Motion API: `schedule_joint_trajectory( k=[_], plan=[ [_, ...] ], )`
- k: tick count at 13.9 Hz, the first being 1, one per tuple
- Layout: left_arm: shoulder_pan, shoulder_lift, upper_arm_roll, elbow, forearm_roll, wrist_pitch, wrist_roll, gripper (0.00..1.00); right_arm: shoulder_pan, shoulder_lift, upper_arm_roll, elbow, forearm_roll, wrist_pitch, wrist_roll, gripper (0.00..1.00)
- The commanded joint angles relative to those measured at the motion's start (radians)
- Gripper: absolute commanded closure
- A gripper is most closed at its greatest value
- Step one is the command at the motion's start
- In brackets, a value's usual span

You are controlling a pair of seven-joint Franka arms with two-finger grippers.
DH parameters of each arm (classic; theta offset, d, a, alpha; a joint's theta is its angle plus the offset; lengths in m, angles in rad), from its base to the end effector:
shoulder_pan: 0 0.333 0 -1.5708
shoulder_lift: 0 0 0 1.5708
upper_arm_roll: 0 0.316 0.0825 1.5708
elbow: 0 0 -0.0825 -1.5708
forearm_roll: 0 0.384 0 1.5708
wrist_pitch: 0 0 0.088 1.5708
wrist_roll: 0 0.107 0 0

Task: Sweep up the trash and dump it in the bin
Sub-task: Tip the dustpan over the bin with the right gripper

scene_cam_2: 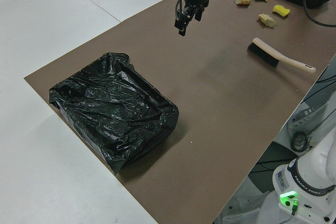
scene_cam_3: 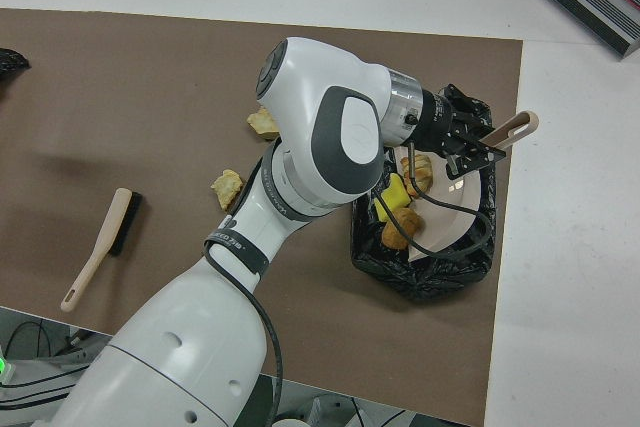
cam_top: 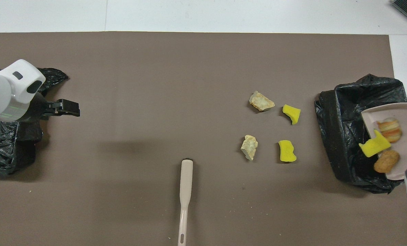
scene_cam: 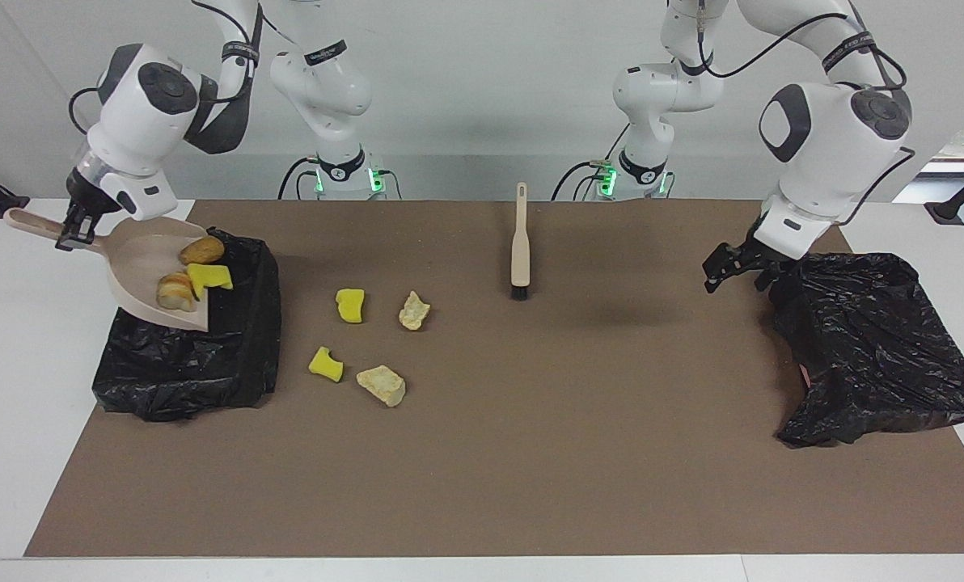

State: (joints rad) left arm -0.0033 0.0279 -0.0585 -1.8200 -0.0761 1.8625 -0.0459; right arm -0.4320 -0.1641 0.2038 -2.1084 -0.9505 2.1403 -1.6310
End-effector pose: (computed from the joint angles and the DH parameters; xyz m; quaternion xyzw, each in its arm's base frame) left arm 0.5714 -0.0409 0.5154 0.9993 0.0027 0.0053 0.0377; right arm 0.5111 -0.1494 0.5230 0.5364 0.7263 -0.2894 0.3177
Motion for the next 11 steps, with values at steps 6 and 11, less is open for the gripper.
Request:
schedule_joint_trajectory(
  k=[6,11],
  plan=[
    [0.016,-0.02,-0.001,0.188,0.07,-0.273,0.128,0.0,0.021,-0.045,0.009,-0.01,-0.228,-0.043,0.045,1.0],
    [0.029,-0.022,0.0,0.185,0.068,-0.279,0.127,0.0,0.091,0.017,0.014,0.135,-0.199,-0.101,0.074,1.0]
  ],
)
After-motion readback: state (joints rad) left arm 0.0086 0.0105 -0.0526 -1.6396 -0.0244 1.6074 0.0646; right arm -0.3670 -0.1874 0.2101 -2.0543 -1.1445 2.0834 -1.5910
